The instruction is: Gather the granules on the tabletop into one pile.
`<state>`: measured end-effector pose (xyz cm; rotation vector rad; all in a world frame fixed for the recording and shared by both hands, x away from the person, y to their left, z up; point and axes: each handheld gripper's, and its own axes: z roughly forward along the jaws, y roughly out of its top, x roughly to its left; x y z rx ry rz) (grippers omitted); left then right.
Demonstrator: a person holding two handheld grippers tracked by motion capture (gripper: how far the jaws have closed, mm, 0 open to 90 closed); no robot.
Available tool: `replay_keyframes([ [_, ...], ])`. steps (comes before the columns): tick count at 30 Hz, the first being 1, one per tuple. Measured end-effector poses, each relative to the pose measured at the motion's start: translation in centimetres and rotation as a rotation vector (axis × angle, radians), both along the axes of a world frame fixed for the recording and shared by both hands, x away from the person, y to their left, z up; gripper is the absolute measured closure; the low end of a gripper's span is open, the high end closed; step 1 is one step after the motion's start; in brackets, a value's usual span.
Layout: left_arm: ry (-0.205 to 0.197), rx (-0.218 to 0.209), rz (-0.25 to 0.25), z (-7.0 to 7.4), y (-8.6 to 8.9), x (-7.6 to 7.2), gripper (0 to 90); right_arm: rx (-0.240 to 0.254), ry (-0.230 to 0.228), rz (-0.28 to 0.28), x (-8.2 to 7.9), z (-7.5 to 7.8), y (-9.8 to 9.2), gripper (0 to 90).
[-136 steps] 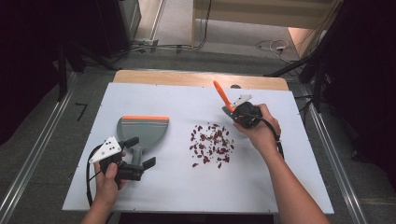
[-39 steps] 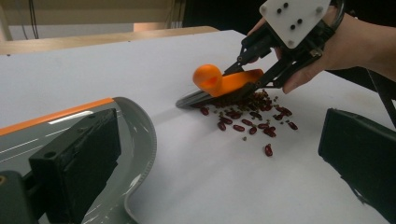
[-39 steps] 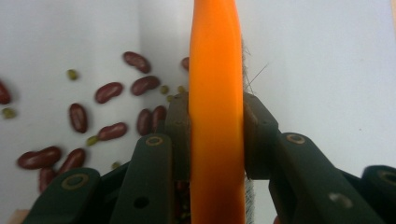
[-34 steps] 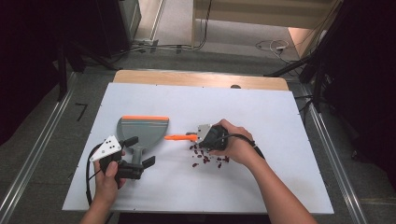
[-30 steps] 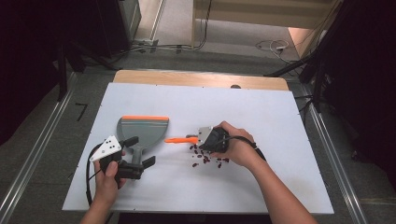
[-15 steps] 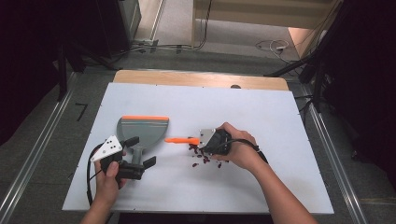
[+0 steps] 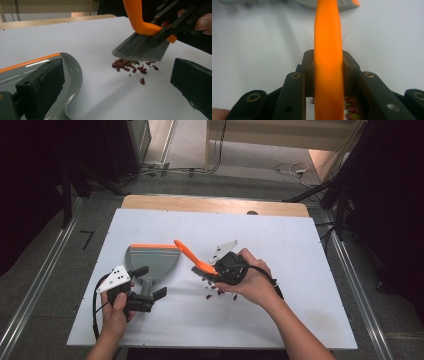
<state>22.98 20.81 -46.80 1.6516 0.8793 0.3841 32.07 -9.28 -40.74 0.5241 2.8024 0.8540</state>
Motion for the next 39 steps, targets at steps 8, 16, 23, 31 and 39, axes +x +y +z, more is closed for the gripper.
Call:
replay_keyframes([
  [8,0.002,0.005,-0.003,0.0,0.0,0.0,0.0,0.058,0.215,-0.106,-0.4,-1.5,1.9,68.4],
  [16,0.003,0.007,-0.002,0.0,0.0,0.0,0.0,0.145,0.412,-0.218,1.4,-4.6,2.3,68.5],
  [23,0.004,0.010,-0.002,0.0,0.0,0.0,0.0,0.144,0.435,-0.314,3.8,-5.9,1.0,68.0],
  [31,0.006,0.008,0.002,-0.1,0.1,0.0,0.0,0.135,0.410,-0.387,4.7,-6.1,-0.2,67.5],
  [39,0.001,0.004,0.011,0.0,0.2,-0.1,0.0,0.139,0.399,-0.439,5.5,-6.1,-2.1,67.2],
])
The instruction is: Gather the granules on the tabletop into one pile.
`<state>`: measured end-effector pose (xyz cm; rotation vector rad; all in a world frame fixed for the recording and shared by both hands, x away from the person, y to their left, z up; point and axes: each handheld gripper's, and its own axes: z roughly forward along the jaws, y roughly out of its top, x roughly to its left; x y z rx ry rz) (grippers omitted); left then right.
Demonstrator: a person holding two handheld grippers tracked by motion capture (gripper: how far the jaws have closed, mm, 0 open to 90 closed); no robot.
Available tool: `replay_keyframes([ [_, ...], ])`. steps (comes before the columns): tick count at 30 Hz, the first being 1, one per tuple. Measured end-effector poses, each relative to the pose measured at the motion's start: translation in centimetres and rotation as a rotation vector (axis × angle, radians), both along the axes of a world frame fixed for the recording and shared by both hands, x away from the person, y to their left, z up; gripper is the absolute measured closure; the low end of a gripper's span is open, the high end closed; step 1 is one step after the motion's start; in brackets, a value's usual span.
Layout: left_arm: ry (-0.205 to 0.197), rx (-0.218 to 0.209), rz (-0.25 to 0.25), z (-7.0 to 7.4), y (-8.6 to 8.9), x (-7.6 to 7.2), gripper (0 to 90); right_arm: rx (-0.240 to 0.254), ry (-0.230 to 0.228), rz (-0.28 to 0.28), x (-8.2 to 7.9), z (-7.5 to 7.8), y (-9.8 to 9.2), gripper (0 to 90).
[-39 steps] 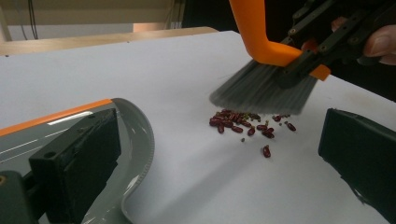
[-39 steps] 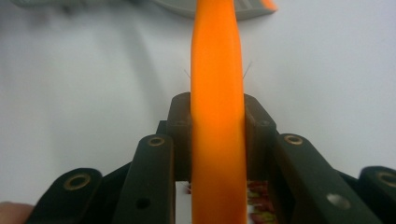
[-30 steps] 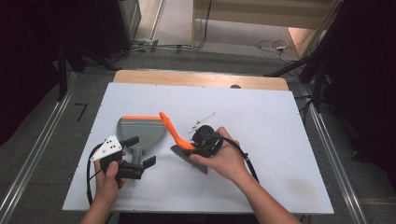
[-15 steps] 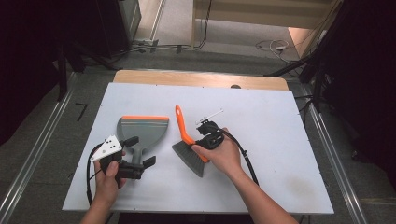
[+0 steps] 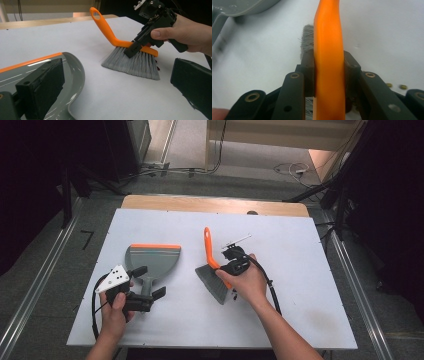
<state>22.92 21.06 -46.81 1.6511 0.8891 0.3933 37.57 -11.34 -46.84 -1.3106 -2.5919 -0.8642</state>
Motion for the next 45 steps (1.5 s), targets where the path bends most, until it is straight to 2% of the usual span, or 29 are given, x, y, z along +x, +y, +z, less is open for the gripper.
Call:
replay_keyframes([
  [16,0.008,0.005,-0.005,-0.1,-0.1,0.0,0.0,0.006,0.006,-0.093,1.2,-0.1,-3.8,67.1],
  [45,0.006,0.003,-0.006,-0.1,-0.1,0.0,0.0,0.033,0.014,-0.191,1.9,-0.1,-7.3,67.1],
])
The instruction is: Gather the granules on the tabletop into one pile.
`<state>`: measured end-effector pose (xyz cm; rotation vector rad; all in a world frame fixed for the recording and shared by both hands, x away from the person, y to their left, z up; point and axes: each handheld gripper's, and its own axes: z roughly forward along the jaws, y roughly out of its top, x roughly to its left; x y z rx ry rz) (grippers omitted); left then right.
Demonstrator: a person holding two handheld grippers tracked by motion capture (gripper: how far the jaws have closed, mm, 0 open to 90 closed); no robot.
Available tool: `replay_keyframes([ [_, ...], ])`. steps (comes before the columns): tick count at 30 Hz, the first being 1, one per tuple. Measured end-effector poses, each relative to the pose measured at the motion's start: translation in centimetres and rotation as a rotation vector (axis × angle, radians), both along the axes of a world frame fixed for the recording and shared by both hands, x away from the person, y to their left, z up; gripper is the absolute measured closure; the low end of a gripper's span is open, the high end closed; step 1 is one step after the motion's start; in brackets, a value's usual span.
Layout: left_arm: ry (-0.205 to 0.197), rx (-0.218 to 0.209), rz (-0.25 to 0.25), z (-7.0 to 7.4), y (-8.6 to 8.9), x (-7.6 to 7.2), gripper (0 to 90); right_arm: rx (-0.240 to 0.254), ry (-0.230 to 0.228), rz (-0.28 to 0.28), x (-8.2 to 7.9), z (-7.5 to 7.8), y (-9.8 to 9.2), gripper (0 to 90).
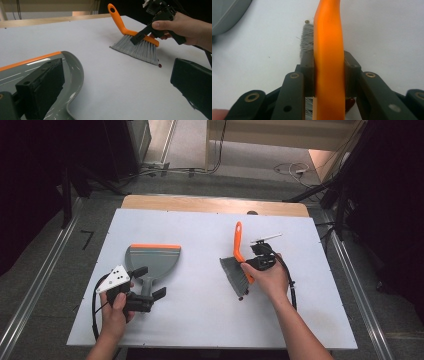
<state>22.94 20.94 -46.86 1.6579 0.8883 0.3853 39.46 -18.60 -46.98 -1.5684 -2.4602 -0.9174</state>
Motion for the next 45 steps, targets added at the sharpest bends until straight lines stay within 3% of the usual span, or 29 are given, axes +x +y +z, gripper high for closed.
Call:
replay_keyframes([
  [3,0.003,0.001,0.003,0.0,0.0,0.1,0.0,0.047,0.008,-0.008,-0.1,0.2,-0.1,67.3],
  [11,0.002,0.000,0.002,0.0,-0.1,0.1,0.0,0.071,-0.084,0.093,-0.9,2.5,0.6,68.3],
  [16,0.003,-0.002,0.001,0.0,-0.1,0.1,0.0,0.035,-0.156,0.249,-1.6,4.5,0.5,68.4],
  [21,0.003,-0.002,0.004,0.0,-0.1,0.1,0.0,-0.028,-0.271,0.448,-3.3,5.3,-0.1,68.5],
  [26,0.003,0.000,0.002,0.0,-0.1,0.2,0.0,-0.110,-0.301,0.601,-5.4,5.7,-0.9,68.5],
  [29,0.003,-0.010,0.009,0.1,0.0,0.1,0.0,-0.112,-0.312,0.686,-6.5,5.5,-1.8,68.5],
  [31,0.002,-0.011,0.012,0.1,0.1,0.1,0.0,-0.086,-0.302,0.711,-7.1,5.2,-2.3,68.6],
  [34,0.004,-0.004,0.012,0.1,0.1,0.2,0.0,-0.114,-0.297,0.743,-8.0,4.4,-2.4,68.6],
  [37,0.003,-0.004,0.012,0.1,0.1,0.2,0.0,-0.106,-0.286,0.762,-8.7,3.5,-2.2,68.6],
  [40,0.003,-0.004,0.012,0.0,0.0,0.2,0.0,-0.153,-0.284,0.797,-9.1,2.5,-1.5,68.6],
  [45,0.004,-0.003,0.013,0.0,0.0,0.2,0.0,-0.202,-0.330,0.820,-8.6,2.4,-0.9,68.5],
])
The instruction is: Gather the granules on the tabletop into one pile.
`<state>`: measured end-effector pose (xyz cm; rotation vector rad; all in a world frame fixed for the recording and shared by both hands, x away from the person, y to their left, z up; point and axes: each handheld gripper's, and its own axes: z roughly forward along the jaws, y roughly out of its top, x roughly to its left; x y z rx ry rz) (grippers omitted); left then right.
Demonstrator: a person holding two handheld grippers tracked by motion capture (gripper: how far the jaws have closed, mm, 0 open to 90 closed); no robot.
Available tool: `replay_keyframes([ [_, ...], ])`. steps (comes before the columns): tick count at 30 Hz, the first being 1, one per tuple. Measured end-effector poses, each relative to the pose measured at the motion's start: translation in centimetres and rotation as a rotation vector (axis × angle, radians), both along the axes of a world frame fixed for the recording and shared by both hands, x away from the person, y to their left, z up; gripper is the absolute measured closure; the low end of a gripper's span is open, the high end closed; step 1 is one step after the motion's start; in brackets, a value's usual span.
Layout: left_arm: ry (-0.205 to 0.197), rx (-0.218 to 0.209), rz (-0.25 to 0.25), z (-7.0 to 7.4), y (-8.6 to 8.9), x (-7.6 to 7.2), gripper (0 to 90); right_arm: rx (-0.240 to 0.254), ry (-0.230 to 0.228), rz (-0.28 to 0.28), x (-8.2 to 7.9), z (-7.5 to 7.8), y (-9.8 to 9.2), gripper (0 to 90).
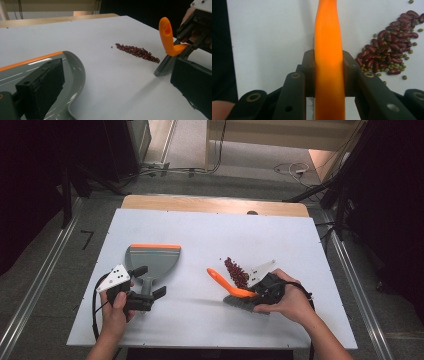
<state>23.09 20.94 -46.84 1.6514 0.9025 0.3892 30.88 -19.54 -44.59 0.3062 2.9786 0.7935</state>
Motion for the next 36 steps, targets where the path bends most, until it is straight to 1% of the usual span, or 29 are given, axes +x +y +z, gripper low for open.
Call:
replay_keyframes([
  [1,0.000,0.000,-0.001,0.0,0.0,0.0,0.0,-0.006,0.004,-0.014,0.2,0.0,0.1,68.5],
  [6,0.001,0.001,-0.002,0.0,-0.1,0.0,0.0,0.015,-0.022,0.042,1.5,-0.3,0.0,68.2],
  [10,-0.001,0.003,-0.004,0.0,-0.1,0.0,0.0,0.025,-0.031,0.033,2.4,-0.4,0.1,68.1],
  [11,-0.001,0.004,-0.004,0.0,-0.1,0.0,0.0,0.023,-0.028,0.041,2.6,-0.4,0.1,68.0],
  [13,0.000,0.003,-0.004,0.0,-0.2,0.0,0.0,0.032,-0.045,0.042,3.2,-0.5,0.1,67.8],
  [14,0.000,0.004,-0.004,0.0,-0.2,0.0,0.0,0.033,-0.051,0.061,3.4,-0.5,0.1,67.8],
  [15,0.001,0.005,-0.004,0.0,-0.2,0.0,0.0,0.039,-0.058,0.066,3.7,-0.6,0.1,67.7],
  [16,0.000,0.005,-0.005,-0.1,-0.2,0.0,0.0,0.037,-0.058,0.059,3.9,-0.6,0.2,67.6],
  [17,0.001,0.006,-0.005,-0.1,-0.2,0.0,0.0,0.046,-0.060,0.069,4.2,-0.7,0.2,67.6],
  [18,0.002,0.008,-0.005,-0.1,-0.2,0.0,0.0,0.050,-0.058,0.063,4.4,-0.7,0.2,67.5],
  [20,0.002,0.008,-0.006,-0.1,-0.2,0.0,0.0,0.057,-0.056,0.076,4.8,-0.8,0.2,67.4],
  [26,0.003,0.007,-0.006,-0.1,-0.2,0.1,0.0,0.066,-0.072,0.068,6.0,-0.8,0.4,67.3],
  [27,0.002,0.007,-0.006,-0.1,-0.2,0.1,0.0,0.069,-0.080,0.072,6.2,-0.8,0.5,67.3],
  [32,0.003,0.008,-0.007,-0.1,-0.2,0.1,0.0,0.069,-0.085,0.081,7.2,-0.8,0.9,67.2],
  [35,0.003,0.008,-0.008,-0.1,-0.2,0.1,0.0,0.069,-0.099,0.083,7.8,-0.8,1.1,67.2],
  [36,0.003,0.008,-0.007,-0.1,-0.2,0.1,0.0,0.071,-0.100,0.070,7.9,-0.8,1.2,67.2],
])
